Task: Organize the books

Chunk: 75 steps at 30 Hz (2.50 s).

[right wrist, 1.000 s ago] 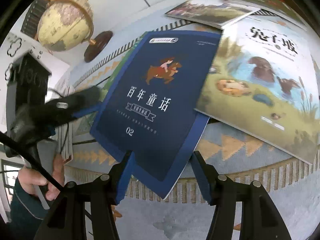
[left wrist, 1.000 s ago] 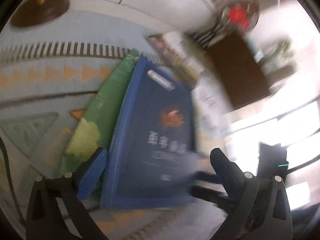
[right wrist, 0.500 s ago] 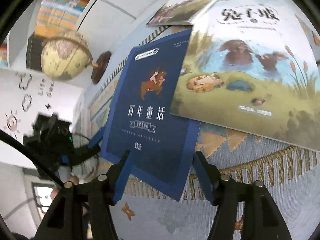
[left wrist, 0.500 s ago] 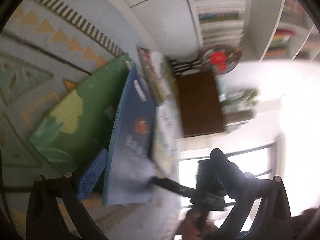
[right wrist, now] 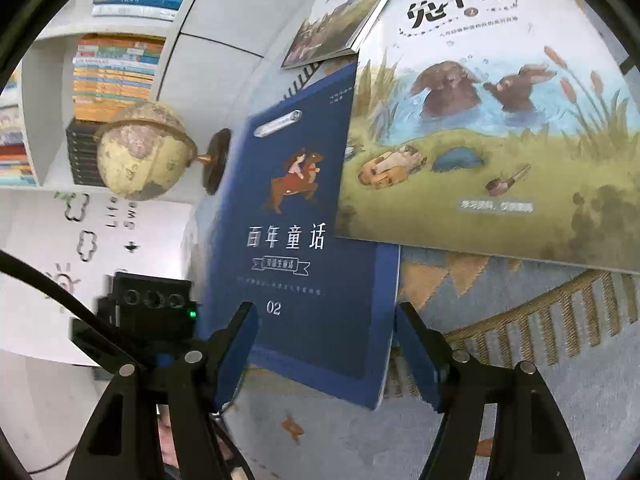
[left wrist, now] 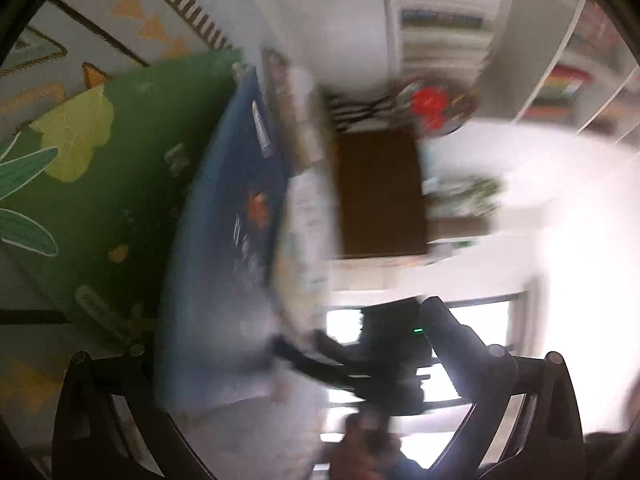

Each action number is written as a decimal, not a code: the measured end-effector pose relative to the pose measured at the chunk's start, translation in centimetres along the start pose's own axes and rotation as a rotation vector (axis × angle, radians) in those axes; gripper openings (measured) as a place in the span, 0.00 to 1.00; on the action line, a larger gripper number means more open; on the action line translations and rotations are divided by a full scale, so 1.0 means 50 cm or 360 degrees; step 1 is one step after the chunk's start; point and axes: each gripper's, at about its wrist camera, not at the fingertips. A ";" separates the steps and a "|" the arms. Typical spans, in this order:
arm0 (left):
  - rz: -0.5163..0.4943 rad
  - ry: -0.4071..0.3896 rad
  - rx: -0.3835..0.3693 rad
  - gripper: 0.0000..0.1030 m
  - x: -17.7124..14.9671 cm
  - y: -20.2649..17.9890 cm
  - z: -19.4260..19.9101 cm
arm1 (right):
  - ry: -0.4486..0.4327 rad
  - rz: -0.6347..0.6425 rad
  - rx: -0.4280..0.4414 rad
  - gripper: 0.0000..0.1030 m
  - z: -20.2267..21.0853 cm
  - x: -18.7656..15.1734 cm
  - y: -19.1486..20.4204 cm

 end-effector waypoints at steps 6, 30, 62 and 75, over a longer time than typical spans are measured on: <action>0.0023 0.0033 0.0057 0.68 -0.015 0.003 -0.026 | 0.0036 0.0047 0.0047 0.67 0.000 -0.010 0.020; -0.0335 0.0033 0.0446 0.68 -0.017 -0.105 -0.040 | -0.0157 0.0044 0.0177 0.15 0.009 -0.013 0.080; -0.0218 -0.0029 0.0088 0.73 -0.008 -0.104 0.005 | -0.0161 -0.0161 0.0433 0.12 -0.061 0.090 0.055; -0.0173 0.0112 0.0322 0.73 -0.053 -0.044 -0.030 | -0.0030 -0.0055 0.0389 0.12 0.054 0.013 0.020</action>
Point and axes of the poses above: each gripper's, at about its wrist camera, not at the fingertips, and z roughly against the way its jaws point, y to its left, x to its top, and after that the axes turned 4 degrees about x, right-handed
